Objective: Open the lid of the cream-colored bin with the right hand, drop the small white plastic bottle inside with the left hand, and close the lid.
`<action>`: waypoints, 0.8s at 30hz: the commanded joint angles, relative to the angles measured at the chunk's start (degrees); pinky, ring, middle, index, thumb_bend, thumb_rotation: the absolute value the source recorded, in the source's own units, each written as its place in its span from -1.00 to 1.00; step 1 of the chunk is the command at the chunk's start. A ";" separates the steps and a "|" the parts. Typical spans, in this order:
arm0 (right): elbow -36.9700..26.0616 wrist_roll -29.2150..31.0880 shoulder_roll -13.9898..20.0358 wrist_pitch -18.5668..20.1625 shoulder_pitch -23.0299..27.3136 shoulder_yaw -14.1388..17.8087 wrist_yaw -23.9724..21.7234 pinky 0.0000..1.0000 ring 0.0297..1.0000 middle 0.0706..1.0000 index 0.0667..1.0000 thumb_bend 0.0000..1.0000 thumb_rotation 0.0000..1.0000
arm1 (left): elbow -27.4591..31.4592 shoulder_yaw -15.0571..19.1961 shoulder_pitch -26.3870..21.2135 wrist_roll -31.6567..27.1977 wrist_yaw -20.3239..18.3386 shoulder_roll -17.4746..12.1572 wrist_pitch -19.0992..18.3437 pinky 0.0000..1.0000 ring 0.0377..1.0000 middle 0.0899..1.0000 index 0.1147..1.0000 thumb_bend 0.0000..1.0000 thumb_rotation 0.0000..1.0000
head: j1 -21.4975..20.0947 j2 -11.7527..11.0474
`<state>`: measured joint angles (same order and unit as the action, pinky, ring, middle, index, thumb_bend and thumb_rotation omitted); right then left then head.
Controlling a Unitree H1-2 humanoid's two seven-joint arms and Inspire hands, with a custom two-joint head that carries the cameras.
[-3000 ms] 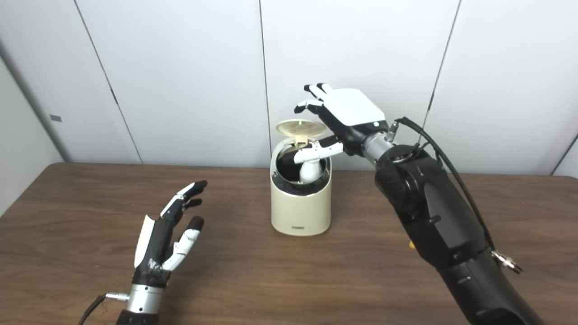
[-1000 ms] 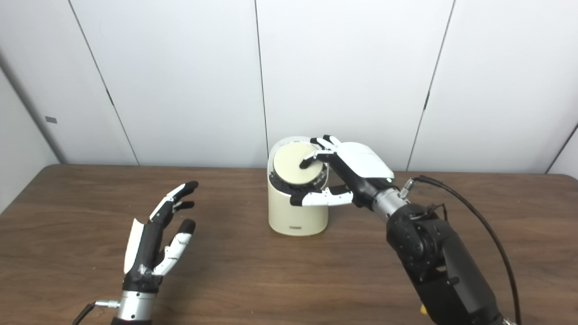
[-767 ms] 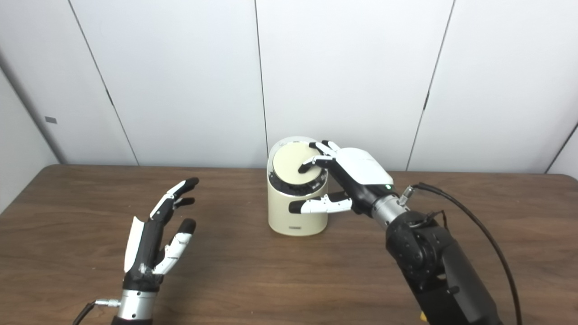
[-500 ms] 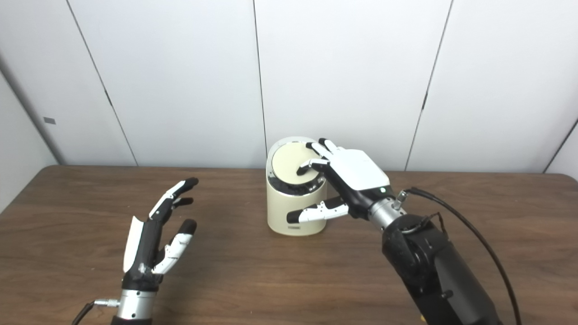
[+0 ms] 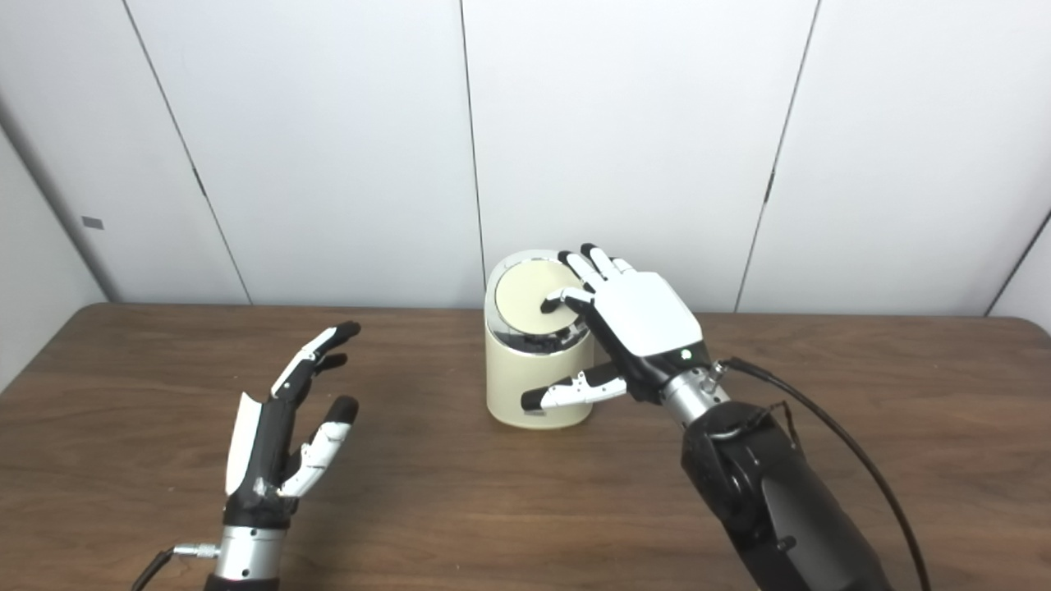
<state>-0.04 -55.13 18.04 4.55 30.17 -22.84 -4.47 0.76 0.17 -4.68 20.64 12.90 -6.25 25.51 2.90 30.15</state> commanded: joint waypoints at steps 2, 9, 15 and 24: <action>1.48 1.93 0.00 -0.75 -0.96 2.28 2.28 0.78 0.92 0.91 0.54 0.89 0.65 | 1.99 0.44 -1.28 0.65 0.13 -0.34 0.59 0.80 0.80 0.75 0.66 0.25 0.73 | 0.15 -0.20; -3.23 6.26 -3.36 -3.38 -3.20 5.47 6.58 0.89 1.00 0.98 0.87 0.84 0.70 | 1.00 0.44 -1.36 0.45 0.25 -0.90 1.07 0.83 0.80 0.75 0.66 0.21 0.73 | -0.39 -0.53; -3.26 6.70 -4.35 -4.50 -3.65 6.68 7.69 0.95 1.00 0.99 1.00 0.82 0.66 | 0.66 0.42 -1.38 0.90 0.45 -0.96 1.04 0.87 0.81 0.75 0.67 0.20 0.74 | -0.32 -0.58; -3.02 9.95 -5.85 -6.96 -6.62 8.78 11.97 0.97 1.00 1.00 1.00 0.81 0.52 | 0.18 0.25 -1.03 1.41 0.49 -1.42 1.16 0.88 0.81 0.75 0.67 0.23 0.77 | -0.99 -1.61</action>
<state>-1.87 -46.05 12.63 -0.18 22.10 -14.93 4.75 0.47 0.34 -4.67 21.30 12.88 -6.86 25.51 1.85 28.48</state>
